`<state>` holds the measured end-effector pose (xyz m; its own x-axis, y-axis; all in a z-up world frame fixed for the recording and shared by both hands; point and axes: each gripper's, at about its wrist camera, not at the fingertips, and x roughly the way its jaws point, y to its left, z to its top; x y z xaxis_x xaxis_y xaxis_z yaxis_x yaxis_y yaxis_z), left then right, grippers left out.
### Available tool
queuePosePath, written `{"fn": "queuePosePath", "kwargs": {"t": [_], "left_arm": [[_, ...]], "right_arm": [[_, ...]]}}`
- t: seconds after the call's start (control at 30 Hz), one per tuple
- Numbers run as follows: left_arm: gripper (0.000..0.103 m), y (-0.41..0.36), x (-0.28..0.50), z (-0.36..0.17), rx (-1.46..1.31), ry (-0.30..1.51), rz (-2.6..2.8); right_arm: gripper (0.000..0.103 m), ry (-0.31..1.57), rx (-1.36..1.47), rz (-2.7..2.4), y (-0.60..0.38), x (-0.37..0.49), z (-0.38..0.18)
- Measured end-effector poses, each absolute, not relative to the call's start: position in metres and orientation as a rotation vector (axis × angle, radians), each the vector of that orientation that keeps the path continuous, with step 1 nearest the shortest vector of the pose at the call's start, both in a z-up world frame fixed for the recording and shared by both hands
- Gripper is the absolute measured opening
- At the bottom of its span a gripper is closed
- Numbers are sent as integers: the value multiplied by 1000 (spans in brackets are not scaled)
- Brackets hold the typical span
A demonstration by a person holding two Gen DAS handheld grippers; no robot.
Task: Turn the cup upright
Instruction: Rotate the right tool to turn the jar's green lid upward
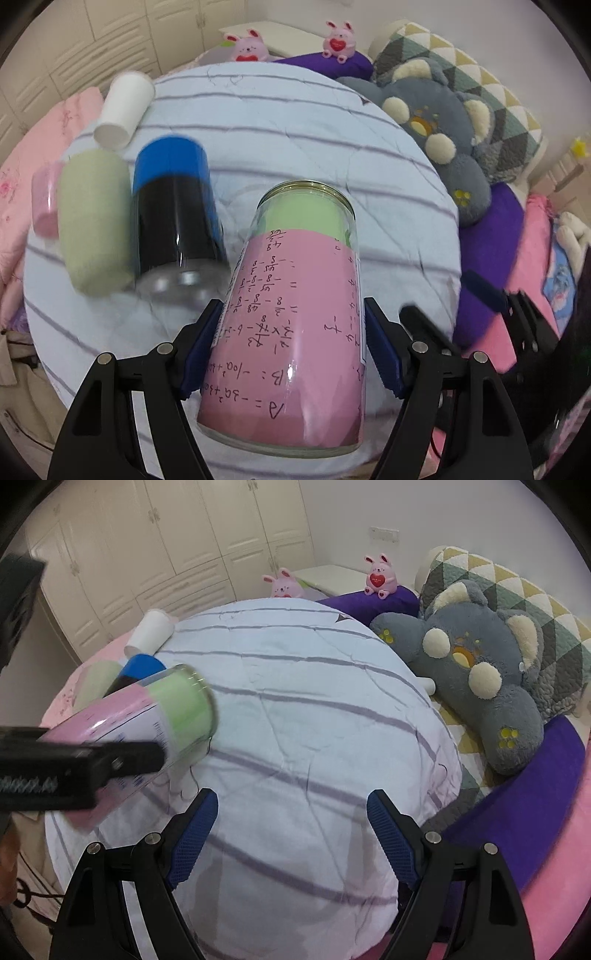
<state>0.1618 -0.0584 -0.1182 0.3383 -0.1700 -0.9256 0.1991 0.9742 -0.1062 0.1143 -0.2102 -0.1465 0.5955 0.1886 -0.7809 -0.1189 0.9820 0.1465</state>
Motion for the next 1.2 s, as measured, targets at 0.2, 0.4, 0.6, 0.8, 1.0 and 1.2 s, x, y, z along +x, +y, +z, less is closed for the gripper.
{"fn": "queuePosePath", "kwargs": {"t": [0.2,0.4,0.6,0.8,1.0,1.2], "left_arm": [[75,-40,131,-126,-12,1205,-296],[79,-22,114,-132,-35,1202,-308],[97,-6,101,-122,-75,1169,-330],[97,6,88,-107,-47,1115,-326],[98,26,84,-94,-29,1058,-282],[102,35,88,-97,-43,1073,-295]], "right_arm": [[84,904,55,181,-201,103,-141],[84,913,53,211,-189,102,-134],[84,957,167,258,-186,100,-132],[84,1003,302,330,-179,101,-128],[84,1046,392,389,-160,107,-127],[84,1134,441,401,-141,120,-138]]}}
